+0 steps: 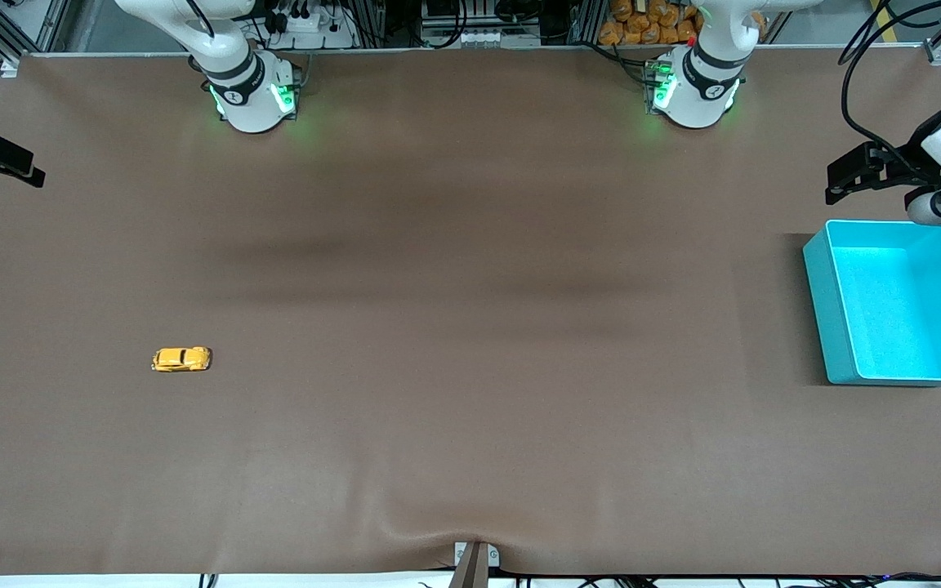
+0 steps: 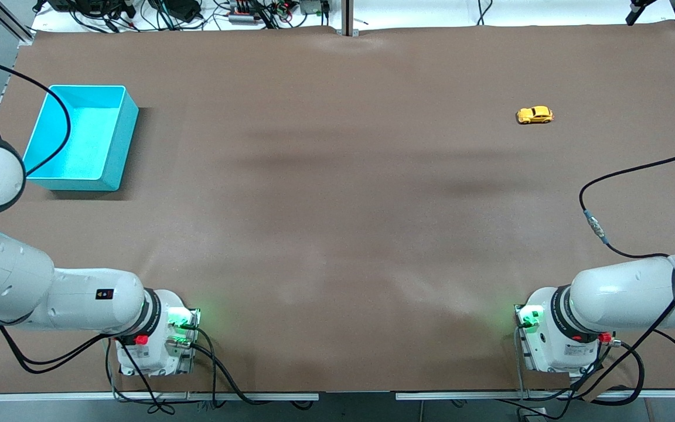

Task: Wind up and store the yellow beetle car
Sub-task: 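Reach the right gripper down toward the yellow beetle car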

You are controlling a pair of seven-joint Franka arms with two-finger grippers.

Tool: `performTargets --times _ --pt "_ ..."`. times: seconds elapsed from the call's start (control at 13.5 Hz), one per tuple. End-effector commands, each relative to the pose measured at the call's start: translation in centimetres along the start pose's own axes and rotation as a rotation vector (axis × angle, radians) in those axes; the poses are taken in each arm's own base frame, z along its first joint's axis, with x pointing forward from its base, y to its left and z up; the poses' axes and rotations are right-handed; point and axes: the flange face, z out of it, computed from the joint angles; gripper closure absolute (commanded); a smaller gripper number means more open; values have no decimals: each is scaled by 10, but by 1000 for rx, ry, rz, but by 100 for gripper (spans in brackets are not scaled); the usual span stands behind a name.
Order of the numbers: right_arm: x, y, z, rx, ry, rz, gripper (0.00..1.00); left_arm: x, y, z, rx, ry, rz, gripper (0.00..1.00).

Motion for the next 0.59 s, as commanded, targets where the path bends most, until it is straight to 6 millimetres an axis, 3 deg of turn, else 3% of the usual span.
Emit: performTargets --times 0.0,0.52 --pt "-2 -1 -1 -21 3 2 0 -1 0 -2 -6 0 1 0" --pt "11 -10 17 -25 -33 -37 0 -3 1 -4 -7 5 4 0"
